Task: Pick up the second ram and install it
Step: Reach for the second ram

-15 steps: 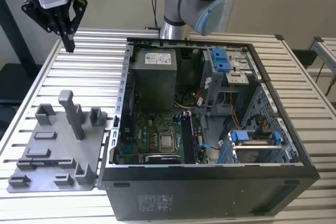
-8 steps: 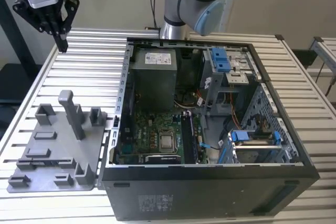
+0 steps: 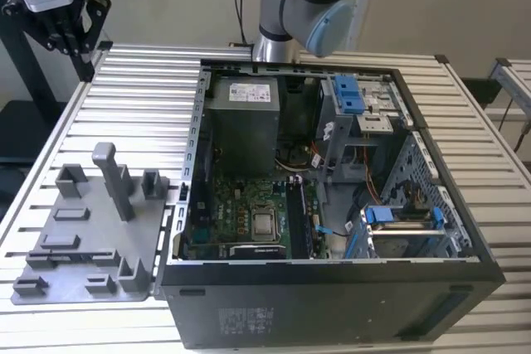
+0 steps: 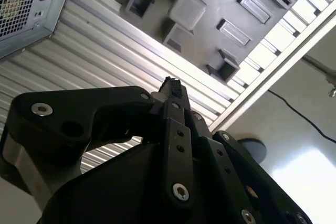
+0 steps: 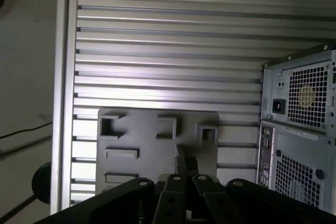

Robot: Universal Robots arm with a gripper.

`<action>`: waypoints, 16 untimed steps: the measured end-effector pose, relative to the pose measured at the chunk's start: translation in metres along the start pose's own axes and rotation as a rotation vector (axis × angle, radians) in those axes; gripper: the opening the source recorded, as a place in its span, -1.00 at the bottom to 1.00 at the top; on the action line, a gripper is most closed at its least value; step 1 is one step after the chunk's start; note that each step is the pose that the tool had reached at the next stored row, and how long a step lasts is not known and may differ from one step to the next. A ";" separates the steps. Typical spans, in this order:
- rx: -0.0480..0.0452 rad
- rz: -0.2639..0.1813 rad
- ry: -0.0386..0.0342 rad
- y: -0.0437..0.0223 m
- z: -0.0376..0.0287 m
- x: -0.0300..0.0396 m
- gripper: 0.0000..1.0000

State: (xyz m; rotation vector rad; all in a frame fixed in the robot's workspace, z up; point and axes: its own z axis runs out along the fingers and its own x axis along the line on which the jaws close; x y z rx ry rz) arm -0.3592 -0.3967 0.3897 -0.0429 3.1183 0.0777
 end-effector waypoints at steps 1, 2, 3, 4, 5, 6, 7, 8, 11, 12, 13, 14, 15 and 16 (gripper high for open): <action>0.0000 -0.001 0.0001 0.0001 0.0000 0.0024 -0.79; 0.0000 -0.002 0.0001 0.0003 -0.0001 0.0047 -0.79; -0.0001 -0.002 0.0001 0.0004 -0.0001 0.0069 -0.79; -0.0001 -0.003 0.0002 0.0005 -0.0001 0.0092 -0.79; 0.0000 -0.004 0.0002 0.0005 -0.0001 0.0112 -0.79; -0.0001 -0.005 0.0003 0.0006 -0.0001 0.0134 -0.79; 0.0000 -0.006 0.0004 0.0007 -0.0002 0.0158 -0.79; -0.0001 -0.007 0.0004 0.0008 -0.0001 0.0182 -0.79; -0.0002 -0.009 0.0005 0.0008 -0.0001 0.0218 -0.79; -0.0003 -0.009 0.0005 0.0008 -0.0001 0.0222 -0.79; -0.0003 -0.009 0.0005 0.0008 -0.0002 0.0222 -0.79; -0.0003 -0.009 0.0005 0.0008 -0.0001 0.0222 -0.79; -0.0003 -0.009 0.0004 0.0009 -0.0001 0.0223 -0.79; -0.0003 -0.009 0.0004 0.0009 -0.0001 0.0224 -0.79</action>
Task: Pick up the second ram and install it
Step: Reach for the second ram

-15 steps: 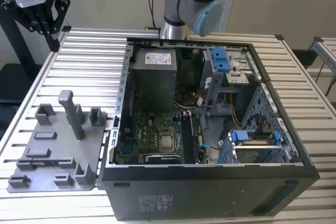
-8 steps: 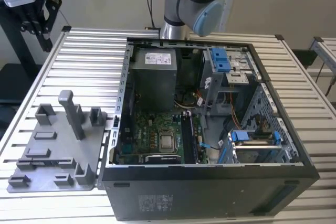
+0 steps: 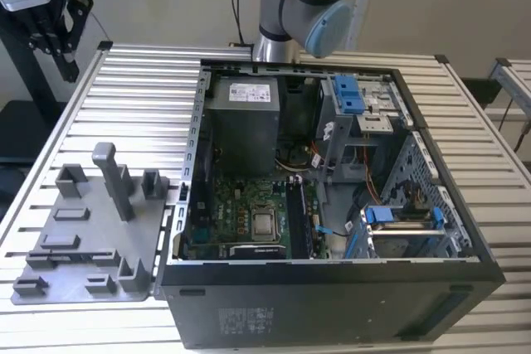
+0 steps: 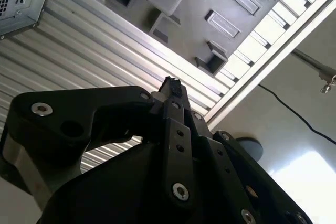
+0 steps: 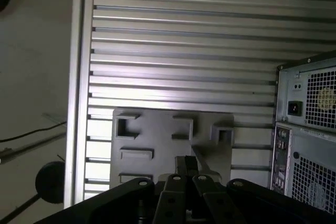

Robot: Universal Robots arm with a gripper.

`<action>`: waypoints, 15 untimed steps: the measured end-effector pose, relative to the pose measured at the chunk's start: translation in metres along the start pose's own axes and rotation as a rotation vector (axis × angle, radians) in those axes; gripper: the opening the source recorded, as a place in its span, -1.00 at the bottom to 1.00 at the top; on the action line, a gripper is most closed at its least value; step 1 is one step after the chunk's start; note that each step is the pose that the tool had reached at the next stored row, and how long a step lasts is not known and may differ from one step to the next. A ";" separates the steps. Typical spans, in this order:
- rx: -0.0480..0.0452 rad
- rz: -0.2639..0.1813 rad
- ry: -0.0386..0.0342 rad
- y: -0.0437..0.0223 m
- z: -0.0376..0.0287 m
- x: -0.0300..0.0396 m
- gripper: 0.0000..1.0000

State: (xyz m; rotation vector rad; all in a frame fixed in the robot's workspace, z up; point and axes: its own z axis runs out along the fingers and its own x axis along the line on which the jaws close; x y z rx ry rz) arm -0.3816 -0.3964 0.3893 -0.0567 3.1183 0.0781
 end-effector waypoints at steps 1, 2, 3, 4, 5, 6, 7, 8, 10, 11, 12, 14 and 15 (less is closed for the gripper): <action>0.0000 0.000 0.0000 -0.0001 0.0000 0.0000 -0.79; 0.0000 0.000 0.0001 -0.0007 0.0000 0.0002 -0.79; 0.0000 0.000 0.0000 -0.0018 0.0000 0.0002 -0.79; 0.0000 0.000 0.0000 -0.0031 -0.0001 0.0002 -0.79; 0.0000 0.000 0.0000 -0.0044 -0.0001 0.0002 -0.79; 0.0000 0.000 0.0001 -0.0060 -0.0002 0.0005 -0.79; 0.0000 0.000 0.0000 -0.0076 -0.0002 0.0013 -0.79; 0.0001 0.000 0.0001 -0.0090 -0.0003 0.0024 -0.79; 0.0000 0.000 0.0000 -0.0109 -0.0003 0.0055 -0.79; 0.0000 0.000 0.0000 -0.0118 -0.0003 0.0072 -0.79; 0.0001 0.000 0.0000 -0.0130 -0.0003 0.0093 -0.79; 0.0000 0.000 0.0000 -0.0154 -0.0004 0.0126 -0.79; 0.0000 0.000 0.0001 -0.0165 -0.0004 0.0131 -0.79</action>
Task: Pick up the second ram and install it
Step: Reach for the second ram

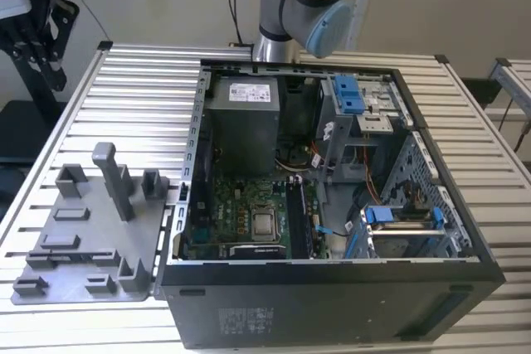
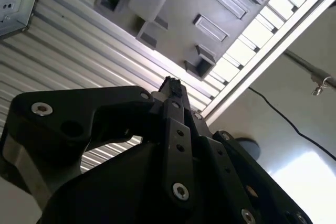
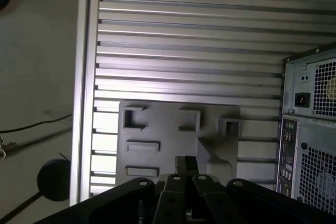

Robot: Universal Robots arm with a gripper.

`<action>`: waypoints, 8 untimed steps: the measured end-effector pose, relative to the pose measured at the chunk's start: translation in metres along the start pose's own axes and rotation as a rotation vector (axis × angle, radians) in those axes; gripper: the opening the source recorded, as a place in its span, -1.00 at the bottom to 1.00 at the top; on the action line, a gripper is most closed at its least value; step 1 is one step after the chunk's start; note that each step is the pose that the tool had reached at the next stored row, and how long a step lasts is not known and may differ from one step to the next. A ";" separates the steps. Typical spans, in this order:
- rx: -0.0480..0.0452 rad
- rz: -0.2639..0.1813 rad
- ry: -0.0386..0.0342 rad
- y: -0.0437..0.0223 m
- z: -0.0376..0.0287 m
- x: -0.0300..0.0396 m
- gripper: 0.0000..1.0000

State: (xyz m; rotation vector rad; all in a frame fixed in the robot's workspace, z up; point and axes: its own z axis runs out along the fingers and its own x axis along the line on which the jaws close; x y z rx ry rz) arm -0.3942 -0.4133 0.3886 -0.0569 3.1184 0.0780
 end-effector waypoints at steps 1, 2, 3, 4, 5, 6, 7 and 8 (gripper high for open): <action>0.0000 0.000 0.0000 -0.0016 0.0001 0.0002 -0.79; 0.0000 0.000 -0.0001 -0.0037 0.0003 0.0003 -0.79; -0.0001 0.000 -0.0002 -0.0061 0.0004 0.0003 -0.79; 0.0000 0.000 -0.0001 -0.0087 0.0003 0.0005 -0.79; 0.0000 0.000 -0.0002 -0.0116 0.0003 0.0006 -0.79; 0.0000 0.000 0.0000 -0.0149 0.0001 0.0007 -0.79; 0.0000 0.000 -0.0001 -0.0177 0.0001 0.0008 -0.79; 0.0000 0.000 0.0000 -0.0207 0.0001 0.0009 -0.79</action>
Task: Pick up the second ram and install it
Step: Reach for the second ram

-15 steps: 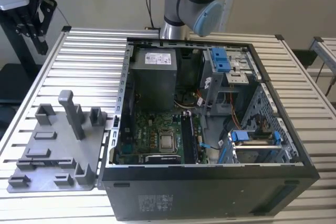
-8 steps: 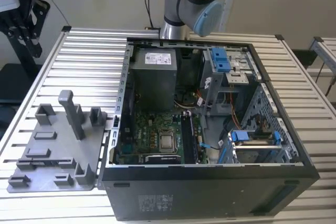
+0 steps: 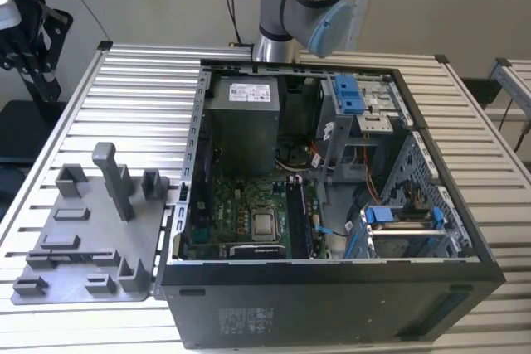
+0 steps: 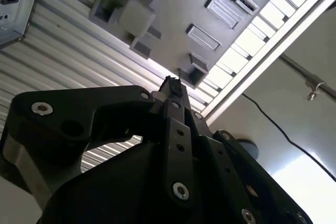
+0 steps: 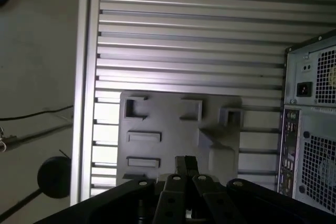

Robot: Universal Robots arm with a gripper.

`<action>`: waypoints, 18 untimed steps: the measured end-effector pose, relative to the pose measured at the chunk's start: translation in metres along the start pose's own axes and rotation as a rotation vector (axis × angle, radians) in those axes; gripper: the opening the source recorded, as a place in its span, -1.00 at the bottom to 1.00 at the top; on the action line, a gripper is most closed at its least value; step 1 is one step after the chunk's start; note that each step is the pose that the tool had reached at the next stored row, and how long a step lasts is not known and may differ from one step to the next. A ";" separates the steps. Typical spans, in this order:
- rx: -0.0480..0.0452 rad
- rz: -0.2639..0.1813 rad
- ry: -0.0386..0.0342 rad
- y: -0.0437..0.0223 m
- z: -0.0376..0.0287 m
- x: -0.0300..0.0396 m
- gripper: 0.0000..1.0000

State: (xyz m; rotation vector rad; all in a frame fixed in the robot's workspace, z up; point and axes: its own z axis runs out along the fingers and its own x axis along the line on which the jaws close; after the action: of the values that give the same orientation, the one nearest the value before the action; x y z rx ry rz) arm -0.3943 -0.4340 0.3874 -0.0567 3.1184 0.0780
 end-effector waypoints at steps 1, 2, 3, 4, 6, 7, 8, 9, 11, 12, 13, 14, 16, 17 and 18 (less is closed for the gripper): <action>0.0000 0.000 0.0000 -0.0031 0.0000 0.0001 -0.79; 0.0000 0.000 0.0000 -0.0062 0.0000 0.0002 -0.79; 0.0000 0.000 -0.0001 -0.0095 0.0000 0.0004 -0.79; -0.0001 0.000 -0.0001 -0.0128 0.0000 0.0005 -0.79; 0.0000 0.000 0.0000 -0.0191 -0.0001 0.0009 -0.79; -0.0001 0.000 -0.0001 -0.0222 -0.0001 0.0012 -0.79; -0.0001 0.000 -0.0001 -0.0253 0.0000 0.0018 -0.79; -0.0001 0.000 -0.0001 -0.0280 -0.0001 0.0024 -0.79; 0.0000 0.000 0.0000 -0.0332 -0.0001 0.0036 -0.79; -0.0001 0.000 -0.0001 -0.0354 0.0001 0.0041 -0.79; 0.0000 0.000 -0.0001 -0.0377 0.0001 0.0047 -0.79; -0.0001 0.000 -0.0001 -0.0399 0.0002 0.0052 -0.79; 0.0000 0.000 -0.0001 -0.0443 0.0003 0.0063 -0.79; 0.0000 0.000 0.0000 -0.0467 0.0004 0.0068 -0.79; -0.0001 0.000 -0.0001 -0.0490 0.0005 0.0074 -0.79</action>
State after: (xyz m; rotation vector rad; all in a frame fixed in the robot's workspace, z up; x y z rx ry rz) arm -0.3999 -0.4831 0.3843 -0.0567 3.1183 0.0781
